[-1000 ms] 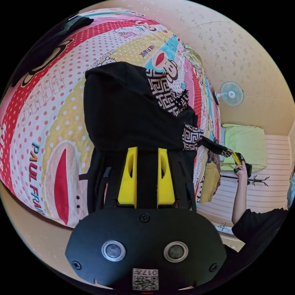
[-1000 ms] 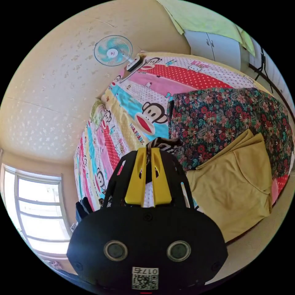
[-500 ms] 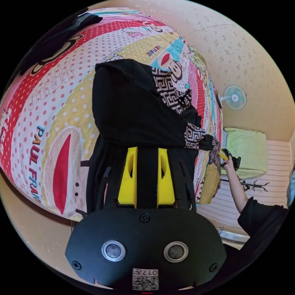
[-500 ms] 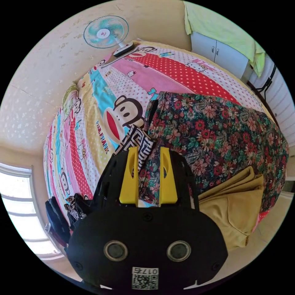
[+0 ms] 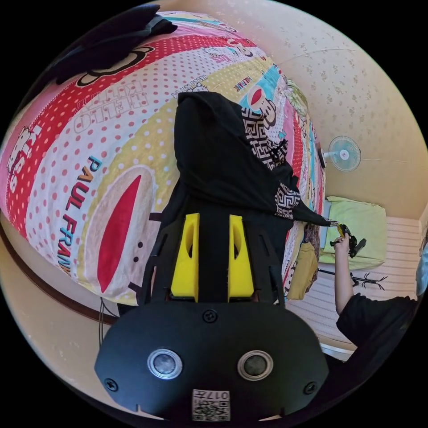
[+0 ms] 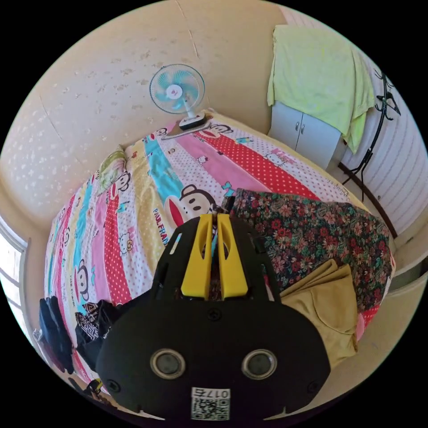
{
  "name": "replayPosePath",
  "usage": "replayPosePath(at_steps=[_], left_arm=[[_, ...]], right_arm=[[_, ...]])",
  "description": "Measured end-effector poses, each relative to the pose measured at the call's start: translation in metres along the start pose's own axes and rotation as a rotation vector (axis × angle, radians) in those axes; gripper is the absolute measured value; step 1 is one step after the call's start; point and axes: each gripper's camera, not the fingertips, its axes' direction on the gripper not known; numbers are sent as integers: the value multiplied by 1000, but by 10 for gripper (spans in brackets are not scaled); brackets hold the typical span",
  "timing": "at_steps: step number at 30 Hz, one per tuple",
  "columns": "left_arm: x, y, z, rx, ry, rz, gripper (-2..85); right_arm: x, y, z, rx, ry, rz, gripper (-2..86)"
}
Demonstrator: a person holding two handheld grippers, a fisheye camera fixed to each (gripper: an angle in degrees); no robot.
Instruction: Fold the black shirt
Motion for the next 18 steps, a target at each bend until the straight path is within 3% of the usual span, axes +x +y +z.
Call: replayPosePath(at_steps=[4, 7, 12, 16, 18], left_arm=[[-11, 6, -5, 4, 14, -19, 102], [-22, 10, -15, 25, 28, -31, 105], [-43, 16, -26, 29, 67, -34, 111], [-64, 27, -34, 11, 43, -20, 124], [-75, 33, -39, 5, 47, -10, 129]], right_arm=[[-66, 23, -65, 189, -118, -122, 19], [-136, 59, -98, 223, -340, -236, 22], [-278, 156, -89, -18, -784, -409, 26], [-361, 242, -48, -231, -814, -664, 32], [-374, 280, -17, -458, -835, -763, 44]])
